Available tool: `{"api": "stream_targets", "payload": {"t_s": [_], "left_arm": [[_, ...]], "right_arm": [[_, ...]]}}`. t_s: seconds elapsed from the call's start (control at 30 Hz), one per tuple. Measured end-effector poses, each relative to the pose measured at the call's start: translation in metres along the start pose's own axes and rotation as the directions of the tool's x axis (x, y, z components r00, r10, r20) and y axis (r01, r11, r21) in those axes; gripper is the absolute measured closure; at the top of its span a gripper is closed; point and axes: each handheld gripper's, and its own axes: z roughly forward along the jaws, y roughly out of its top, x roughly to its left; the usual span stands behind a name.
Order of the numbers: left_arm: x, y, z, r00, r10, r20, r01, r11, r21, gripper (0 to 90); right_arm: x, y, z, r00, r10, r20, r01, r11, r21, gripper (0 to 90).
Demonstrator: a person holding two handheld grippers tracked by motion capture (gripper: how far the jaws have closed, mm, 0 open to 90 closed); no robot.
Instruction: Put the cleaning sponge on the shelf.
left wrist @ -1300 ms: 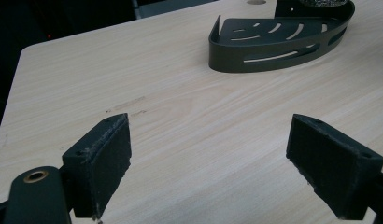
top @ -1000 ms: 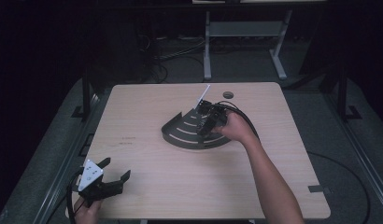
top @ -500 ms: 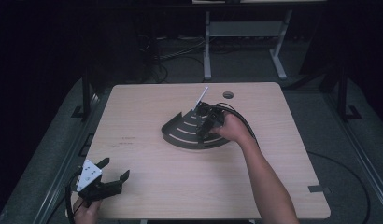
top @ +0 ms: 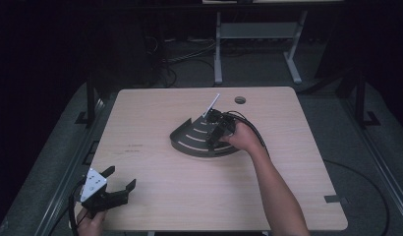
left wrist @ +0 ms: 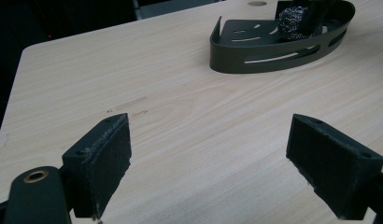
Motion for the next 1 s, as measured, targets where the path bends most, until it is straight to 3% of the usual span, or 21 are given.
{"api": "stream_targets", "payload": {"t_s": [1.0], "left_arm": [[-0.0007,0.0005,-0.0003,1.0000,0.003,-0.001,-0.003,1.0000,0.001,13.3]], "right_arm": [[-0.0022,0.0025,0.0029,0.9997,0.022,0.011,-0.022,1.000,-0.001,30.7]]}}
